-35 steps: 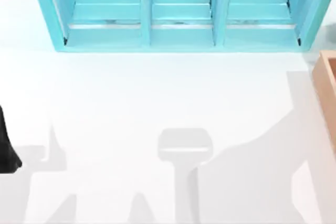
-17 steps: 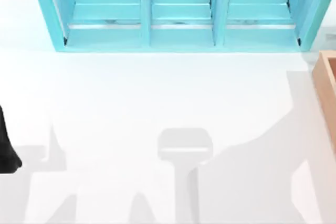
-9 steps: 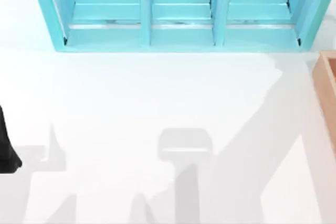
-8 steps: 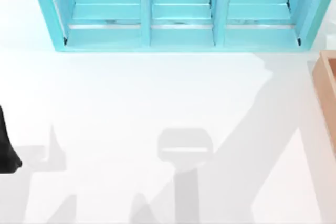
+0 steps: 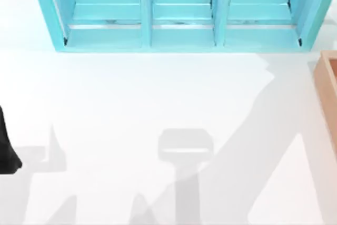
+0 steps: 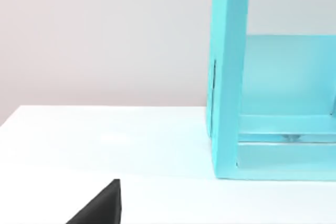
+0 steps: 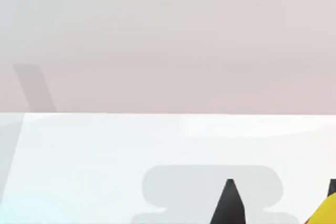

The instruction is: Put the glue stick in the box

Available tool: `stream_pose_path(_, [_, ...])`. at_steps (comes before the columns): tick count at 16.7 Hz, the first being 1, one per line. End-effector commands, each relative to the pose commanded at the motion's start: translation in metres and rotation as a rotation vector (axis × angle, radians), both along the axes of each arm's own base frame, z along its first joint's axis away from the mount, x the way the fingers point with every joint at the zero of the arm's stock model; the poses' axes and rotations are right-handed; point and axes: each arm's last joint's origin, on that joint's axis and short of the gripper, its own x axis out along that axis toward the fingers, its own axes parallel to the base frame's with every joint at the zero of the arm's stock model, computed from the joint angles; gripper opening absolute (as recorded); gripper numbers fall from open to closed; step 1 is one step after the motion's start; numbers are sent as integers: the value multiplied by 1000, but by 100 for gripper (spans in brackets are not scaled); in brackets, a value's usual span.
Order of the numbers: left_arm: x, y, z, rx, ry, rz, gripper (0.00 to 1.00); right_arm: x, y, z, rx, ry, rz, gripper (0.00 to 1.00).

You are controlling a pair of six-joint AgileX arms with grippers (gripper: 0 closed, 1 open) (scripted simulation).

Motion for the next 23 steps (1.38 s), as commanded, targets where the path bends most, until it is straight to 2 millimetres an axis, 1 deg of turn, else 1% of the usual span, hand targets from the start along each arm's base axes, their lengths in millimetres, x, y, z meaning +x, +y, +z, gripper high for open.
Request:
stream_pose_path(3, [0, 0, 0, 0, 0, 0, 100, 1, 2, 1, 1, -4, 4, 0])
stream_pose_path(5, [0, 0, 0, 0, 0, 0, 100, -4, -2, 7, -10, 11, 27, 0])
stream_pose_path(8, [0, 0, 0, 0, 0, 0, 100, -22, -19, 22, -50, 74, 114, 0])
stream_pose_path(10, [0, 0, 0, 0, 0, 0, 100, -43, -35, 33, -87, 135, 205, 0])
stream_pose_path(13, [0, 0, 0, 0, 0, 0, 100, -88, -61, 45, -138, 223, 382, 0])
stream_pose_path(15, [0, 0, 0, 0, 0, 0, 100, -125, -76, 47, -146, 258, 511, 0])
stream_pose_path(17, [0, 0, 0, 0, 0, 0, 100, -164, -86, 47, -130, 258, 628, 0])
stream_pose_path(20, [0, 0, 0, 0, 0, 0, 100, -222, -93, 42, -82, 197, 751, 0])
stream_pose_path(23, [0, 0, 0, 0, 0, 0, 100, -269, -92, 33, -43, 99, 798, 0])
